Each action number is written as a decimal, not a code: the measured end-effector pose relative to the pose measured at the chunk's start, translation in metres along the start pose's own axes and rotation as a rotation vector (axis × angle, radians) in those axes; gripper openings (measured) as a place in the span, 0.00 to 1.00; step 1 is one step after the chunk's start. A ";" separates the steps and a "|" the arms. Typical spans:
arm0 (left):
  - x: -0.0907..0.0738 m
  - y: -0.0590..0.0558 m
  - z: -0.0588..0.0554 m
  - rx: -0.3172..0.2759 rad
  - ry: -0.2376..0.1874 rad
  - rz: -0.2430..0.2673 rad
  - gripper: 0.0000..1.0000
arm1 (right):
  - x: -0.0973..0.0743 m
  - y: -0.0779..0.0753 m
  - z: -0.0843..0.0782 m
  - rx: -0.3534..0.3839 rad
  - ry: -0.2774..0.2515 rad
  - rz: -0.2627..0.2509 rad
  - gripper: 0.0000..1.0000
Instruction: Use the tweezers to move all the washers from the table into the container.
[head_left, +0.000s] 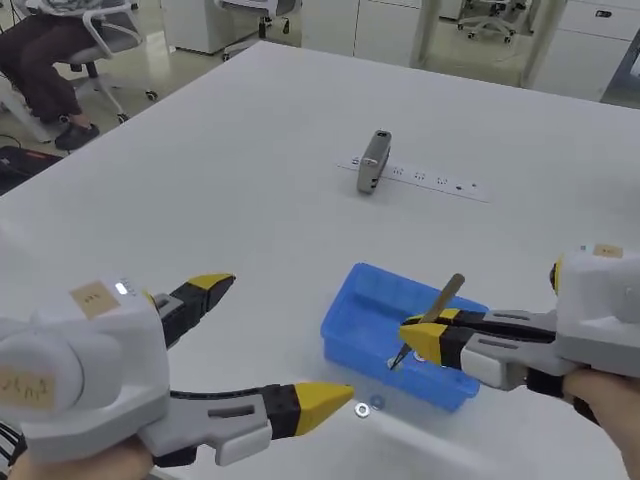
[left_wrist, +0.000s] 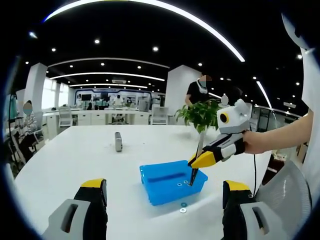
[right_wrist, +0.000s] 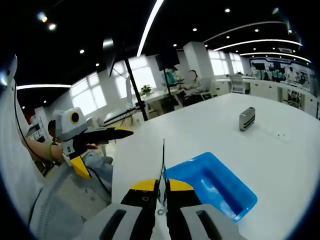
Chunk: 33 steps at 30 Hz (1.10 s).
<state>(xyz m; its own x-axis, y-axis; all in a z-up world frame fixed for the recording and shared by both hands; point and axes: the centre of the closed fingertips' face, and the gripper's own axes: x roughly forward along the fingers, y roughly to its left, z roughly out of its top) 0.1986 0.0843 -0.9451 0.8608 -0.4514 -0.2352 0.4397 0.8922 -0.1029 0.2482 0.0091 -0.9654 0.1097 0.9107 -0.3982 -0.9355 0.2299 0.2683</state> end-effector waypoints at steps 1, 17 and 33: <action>0.000 0.000 0.000 -0.001 -0.001 -0.001 0.99 | 0.000 -0.002 0.002 0.005 -0.005 -0.002 0.03; 0.000 0.000 0.000 0.001 0.000 0.001 0.99 | 0.002 -0.031 0.011 0.100 -0.032 -0.042 0.03; -0.001 0.001 0.000 -0.001 0.000 0.009 0.99 | 0.014 -0.054 0.004 0.144 0.001 -0.085 0.03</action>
<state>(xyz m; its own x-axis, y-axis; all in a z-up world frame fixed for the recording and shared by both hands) 0.1982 0.0858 -0.9453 0.8647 -0.4434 -0.2358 0.4319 0.8962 -0.1016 0.3020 0.0104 -0.9819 0.1861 0.8857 -0.4253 -0.8648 0.3531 0.3569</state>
